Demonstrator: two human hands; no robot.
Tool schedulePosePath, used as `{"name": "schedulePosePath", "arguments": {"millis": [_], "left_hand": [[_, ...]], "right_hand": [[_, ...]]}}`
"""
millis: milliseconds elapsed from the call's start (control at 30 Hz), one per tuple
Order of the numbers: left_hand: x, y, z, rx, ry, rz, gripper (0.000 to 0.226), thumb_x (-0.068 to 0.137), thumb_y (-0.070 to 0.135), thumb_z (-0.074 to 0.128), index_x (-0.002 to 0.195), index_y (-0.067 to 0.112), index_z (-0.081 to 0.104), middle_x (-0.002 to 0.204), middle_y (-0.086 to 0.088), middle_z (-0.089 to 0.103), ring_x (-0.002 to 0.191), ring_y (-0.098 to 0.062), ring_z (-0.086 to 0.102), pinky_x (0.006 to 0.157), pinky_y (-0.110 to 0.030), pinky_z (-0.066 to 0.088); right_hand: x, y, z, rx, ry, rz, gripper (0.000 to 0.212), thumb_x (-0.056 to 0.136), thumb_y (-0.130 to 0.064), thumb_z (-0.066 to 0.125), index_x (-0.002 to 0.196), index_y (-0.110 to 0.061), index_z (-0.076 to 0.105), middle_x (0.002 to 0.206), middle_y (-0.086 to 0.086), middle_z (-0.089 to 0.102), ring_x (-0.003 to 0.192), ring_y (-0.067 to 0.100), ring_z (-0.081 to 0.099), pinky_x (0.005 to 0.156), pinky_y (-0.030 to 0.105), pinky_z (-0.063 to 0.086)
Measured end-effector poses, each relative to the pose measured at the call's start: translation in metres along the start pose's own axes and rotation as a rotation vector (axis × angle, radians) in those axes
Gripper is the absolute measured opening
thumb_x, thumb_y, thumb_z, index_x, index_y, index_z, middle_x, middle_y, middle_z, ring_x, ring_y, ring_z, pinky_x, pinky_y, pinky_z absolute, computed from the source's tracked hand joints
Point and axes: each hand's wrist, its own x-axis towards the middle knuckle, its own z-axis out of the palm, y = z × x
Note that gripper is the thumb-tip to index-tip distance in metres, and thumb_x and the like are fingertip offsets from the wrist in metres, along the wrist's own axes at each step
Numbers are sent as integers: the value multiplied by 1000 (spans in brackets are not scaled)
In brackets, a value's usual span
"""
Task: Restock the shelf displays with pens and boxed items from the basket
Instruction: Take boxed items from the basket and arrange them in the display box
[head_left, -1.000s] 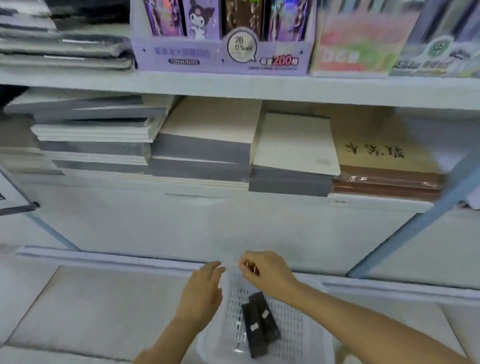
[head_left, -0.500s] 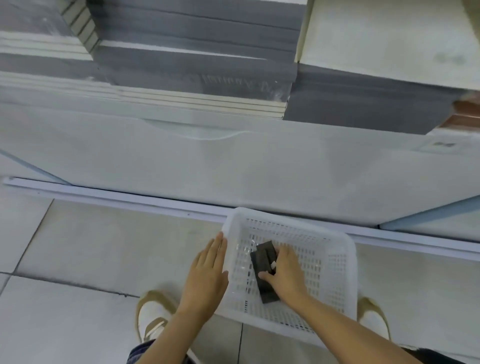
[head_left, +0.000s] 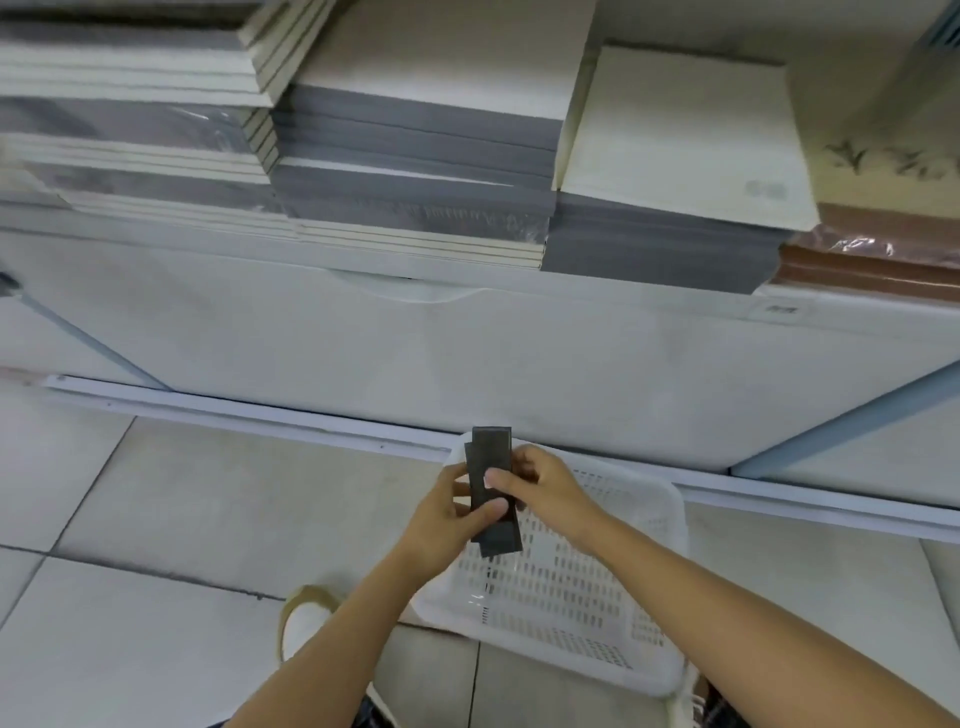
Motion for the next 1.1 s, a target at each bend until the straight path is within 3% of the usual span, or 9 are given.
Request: {"name": "schedulePosePath", "arguments": {"millis": [167, 300, 433, 533, 633, 767, 900, 1000, 1100], "left_hand": [[-17, 42, -4, -348, 13, 37, 24, 98, 21, 55, 121, 19, 60, 108, -6, 74, 99, -23, 70, 78, -32, 57], [-39, 71, -12, -304, 98, 108, 23, 93, 20, 64, 115, 14, 65, 102, -5, 75, 90, -19, 72, 70, -25, 57], [-59, 103, -17, -280, 254, 126, 25, 88, 24, 70, 111, 14, 67, 98, -4, 76, 87, -22, 72, 69, -28, 56], [-74, 131, -27, -303, 339, 163, 24, 87, 22, 71, 108, 12, 68, 90, -3, 76, 75, -15, 72, 59, -23, 54], [-92, 159, -39, -307, 330, 191, 25, 88, 21, 71, 109, 7, 68, 87, -4, 75, 66, -10, 71, 53, -19, 52], [-115, 192, -48, -261, 207, 174, 31, 92, 33, 64, 109, 7, 68, 88, -7, 75, 72, -17, 69, 59, -24, 52], [-134, 218, -52, -391, 115, 221, 43, 101, 48, 40, 110, 15, 65, 82, -9, 71, 59, -20, 64, 56, -26, 53], [-143, 232, -54, -352, 281, 271, 32, 99, 46, 46, 109, 20, 60, 89, -10, 73, 61, -20, 66, 57, -27, 54], [-148, 241, -56, -229, 375, 396, 36, 89, 46, 63, 116, 22, 56, 101, -8, 72, 80, -20, 70, 76, -36, 57]], "right_hand": [[-25, -54, -2, 43, 1, -145, 19, 94, -24, 62, 96, -7, 69, 85, 4, 69, 76, 11, 64, 66, 22, 51], [-44, -87, -3, 43, 18, -240, 29, 93, -18, 63, 119, -4, 59, 97, 20, 69, 80, 18, 65, 71, 31, 53], [-64, -118, -1, -6, 70, -362, 50, 94, -16, 62, 135, -26, 37, 105, 17, 67, 89, 27, 67, 76, 30, 55], [-81, -140, -4, -154, 10, -519, 53, 93, 7, 42, 133, -28, 49, 113, 7, 63, 86, 26, 66, 82, 36, 55], [-98, -162, -4, -298, -27, -658, 58, 84, 14, 47, 127, -23, 62, 121, -1, 63, 87, 23, 60, 81, 27, 52], [-115, -193, -4, -314, 90, -842, 45, 81, 7, 64, 118, -19, 69, 97, -1, 66, 80, 17, 58, 72, 23, 46], [-129, -225, -7, -177, 168, -915, 26, 87, 0, 64, 110, -9, 73, 79, -8, 65, 67, 1, 55, 65, 15, 45], [-139, -249, -8, -145, 206, -914, 13, 93, -14, 62, 98, -7, 72, 58, -9, 60, 54, 4, 52, 55, 18, 42], [-147, -270, -10, -66, 185, -898, 13, 97, -18, 57, 99, -11, 68, 50, -8, 54, 46, 3, 46, 51, 16, 40]]}}
